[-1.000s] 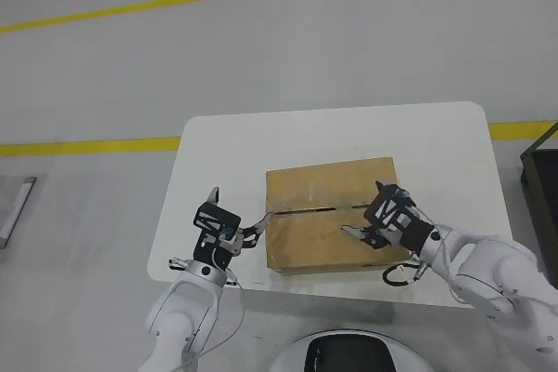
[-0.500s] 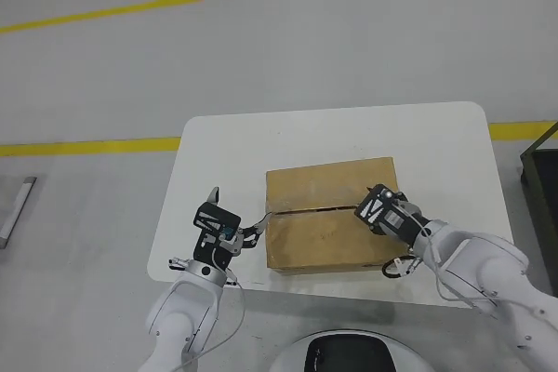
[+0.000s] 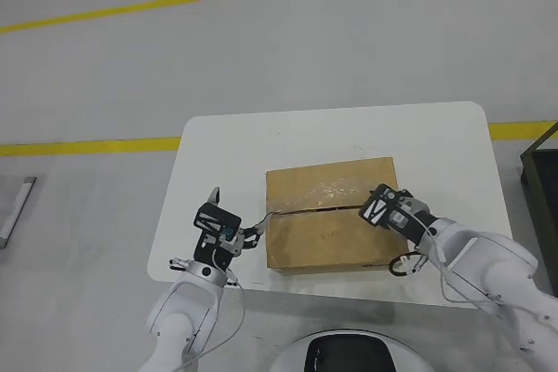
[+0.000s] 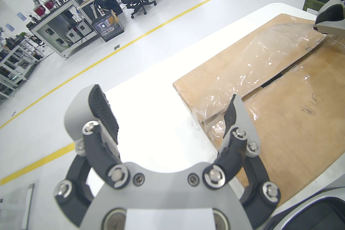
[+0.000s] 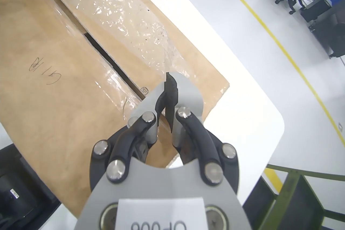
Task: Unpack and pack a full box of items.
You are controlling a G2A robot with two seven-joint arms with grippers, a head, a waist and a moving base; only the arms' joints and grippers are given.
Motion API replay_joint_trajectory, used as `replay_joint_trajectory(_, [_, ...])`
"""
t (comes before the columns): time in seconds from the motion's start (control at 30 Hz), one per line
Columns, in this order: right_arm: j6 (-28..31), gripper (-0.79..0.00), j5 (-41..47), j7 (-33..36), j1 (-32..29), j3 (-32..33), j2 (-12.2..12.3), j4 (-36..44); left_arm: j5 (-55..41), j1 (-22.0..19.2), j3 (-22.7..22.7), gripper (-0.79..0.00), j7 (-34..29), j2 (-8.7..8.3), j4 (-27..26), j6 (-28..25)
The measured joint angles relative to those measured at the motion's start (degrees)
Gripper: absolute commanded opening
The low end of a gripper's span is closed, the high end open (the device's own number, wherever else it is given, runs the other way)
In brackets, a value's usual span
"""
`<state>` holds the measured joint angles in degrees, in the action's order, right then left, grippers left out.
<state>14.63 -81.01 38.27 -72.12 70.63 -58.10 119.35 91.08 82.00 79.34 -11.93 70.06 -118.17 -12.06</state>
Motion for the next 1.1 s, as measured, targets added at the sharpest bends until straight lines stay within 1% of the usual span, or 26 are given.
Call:
replay_joint_trajectory(0.17, [1.64, -0.785, -3.83, 0.99, -2.11, 1.27, 0.29, 1.91, 0.74, -0.57, -1.14, 0.000, 0.99, -0.02, 0.09, -1.64])
replay_joint_trajectory(0.2, [2.09, -0.785, -4.77, 1.22, -2.50, 1.49, 0.35, 2.26, 0.98, -0.78, -1.54, -0.086, 1.02, 0.00, 0.08, -1.68])
replay_joint_trajectory(0.23, [2.36, -0.785, -5.37, 1.35, -2.76, 1.64, 0.38, 2.46, 1.12, -0.96, -1.89, -0.215, 1.02, 0.04, 0.07, -1.65])
replay_joint_trajectory(0.27, [2.62, -0.785, -5.89, 1.46, -3.00, 1.78, 0.40, 2.64, 1.25, -1.18, -2.26, -0.400, 1.02, 0.08, 0.05, -1.57])
replay_joint_trajectory(0.3, [2.93, -0.785, -6.43, 1.55, -3.28, 1.94, 0.42, 2.90, 1.43, -1.53, -2.72, -0.459, 0.97, 0.13, 0.07, -1.40])
replay_joint_trajectory(0.33, [3.25, -0.785, -6.83, 1.62, -3.46, 2.03, 0.43, 3.10, 1.64, -1.84, -3.07, -0.545, 0.93, 0.18, 0.13, -1.24])
replay_joint_trajectory(0.37, [3.65, -0.785, -7.27, 1.70, -3.61, 2.11, 0.45, 3.32, 1.93, -2.16, -3.43, -0.603, 0.88, 0.22, 0.23, -1.04])
replay_joint_trajectory(0.43, [4.53, -0.785, -8.24, 1.78, -3.94, 2.24, 0.48, 3.87, 2.83, -2.92, -4.43, -0.776, 0.82, 0.33, 0.52, -0.75])
replay_joint_trajectory(0.47, [4.74, -0.785, -8.59, 1.78, -4.08, 2.30, 0.48, 4.09, 3.33, -3.26, -4.88, -0.785, 0.79, 0.36, 0.66, -0.71])
replay_joint_trajectory(0.7, [6.33, -0.785, -11.46, 1.74, -4.72, 2.46, 0.44, 3.95, 5.76, -5.74, -8.52, -0.785, -0.29, 0.83, 2.92, 0.15])
replay_joint_trajectory(0.73, [6.36, -0.785, -11.67, 1.46, -4.77, 2.40, 0.41, 3.75, 5.99, -6.15, -8.98, -0.757, -0.51, 0.91, 3.39, 0.20])
replay_joint_trajectory(0.77, [6.39, -0.785, -11.80, 1.19, -4.82, 2.34, 0.38, 3.53, 6.19, -6.56, -9.45, -0.686, -0.80, 0.98, 3.89, 0.21])
replay_joint_trajectory(0.83, [6.53, -0.785, -12.42, 0.77, -4.88, 2.21, 0.32, 3.14, 6.25, -7.47, -10.45, -0.733, -1.38, 1.17, 4.90, 0.28])
replay_joint_trajectory(0.87, [6.60, -0.785, -12.67, 0.67, -4.94, 2.16, 0.29, 3.05, 6.26, -7.84, -10.85, -0.785, -1.56, 1.25, 5.25, 0.30])
replay_joint_trajectory(1.1, [7.16, -0.785, -13.68, 0.41, -5.31, 2.11, 0.09, 2.66, 6.43, -10.45, -13.75, -0.785, -3.93, 1.77, 8.32, -1.19])
